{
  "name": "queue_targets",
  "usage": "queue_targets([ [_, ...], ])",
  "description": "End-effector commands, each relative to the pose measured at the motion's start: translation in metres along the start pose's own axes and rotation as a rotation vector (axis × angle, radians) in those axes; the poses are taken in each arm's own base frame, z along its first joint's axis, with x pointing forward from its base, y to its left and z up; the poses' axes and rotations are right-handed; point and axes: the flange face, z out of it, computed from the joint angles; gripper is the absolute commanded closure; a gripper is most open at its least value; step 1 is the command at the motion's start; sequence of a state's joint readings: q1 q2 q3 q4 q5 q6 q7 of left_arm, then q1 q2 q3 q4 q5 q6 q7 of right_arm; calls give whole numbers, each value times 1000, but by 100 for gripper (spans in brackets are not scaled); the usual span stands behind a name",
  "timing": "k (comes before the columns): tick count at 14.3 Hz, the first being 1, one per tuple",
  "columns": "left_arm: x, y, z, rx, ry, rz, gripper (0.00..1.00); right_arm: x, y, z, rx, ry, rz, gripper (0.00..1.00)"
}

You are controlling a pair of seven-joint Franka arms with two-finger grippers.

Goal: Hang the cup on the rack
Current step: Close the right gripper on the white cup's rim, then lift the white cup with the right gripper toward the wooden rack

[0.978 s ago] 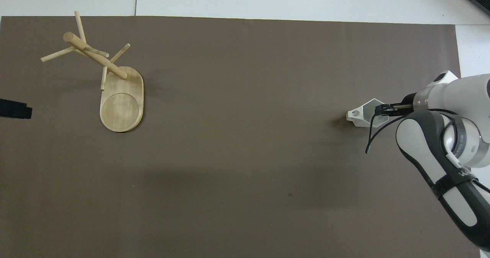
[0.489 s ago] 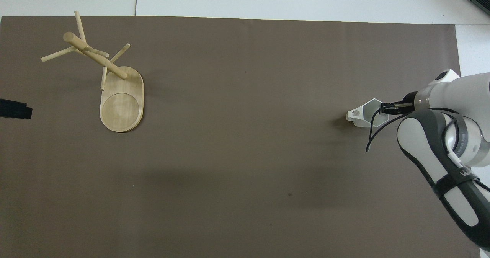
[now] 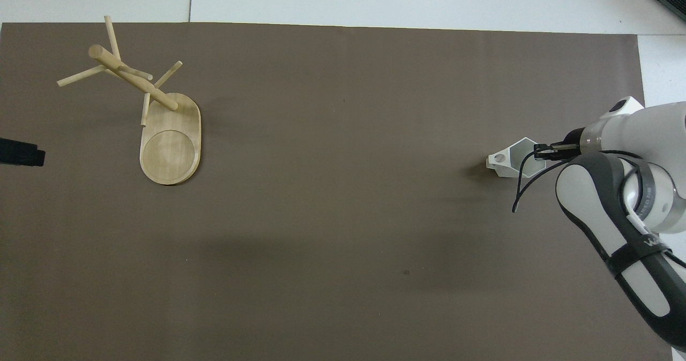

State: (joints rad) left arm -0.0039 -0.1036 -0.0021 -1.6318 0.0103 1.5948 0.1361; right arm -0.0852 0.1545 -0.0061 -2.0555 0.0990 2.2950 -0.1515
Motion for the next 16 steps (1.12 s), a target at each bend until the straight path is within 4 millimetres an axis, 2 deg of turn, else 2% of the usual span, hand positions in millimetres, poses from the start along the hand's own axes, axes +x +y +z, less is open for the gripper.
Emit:
queue_targets([
  [1,-7,7,0,-5,3,13,0,4,0,-1,10,9,19,99],
  [3,-6,10,0,-4,6,3,0,9,-4,-11,14,10,11,99],
  [5,-9,9,1,-5,0,3,0,22,-14,-37,63,-13,49,99],
  [8,-15,12,9,-7,-17,7,0,38,-47,-79,197,-22,101,100],
  [12,-24,2,14,-9,-37,-25,0,50,-146,-123,403,34,102,100],
  [16,-30,6,36,-80,-86,-172,0,43,-237,-144,569,79,47,100],
])
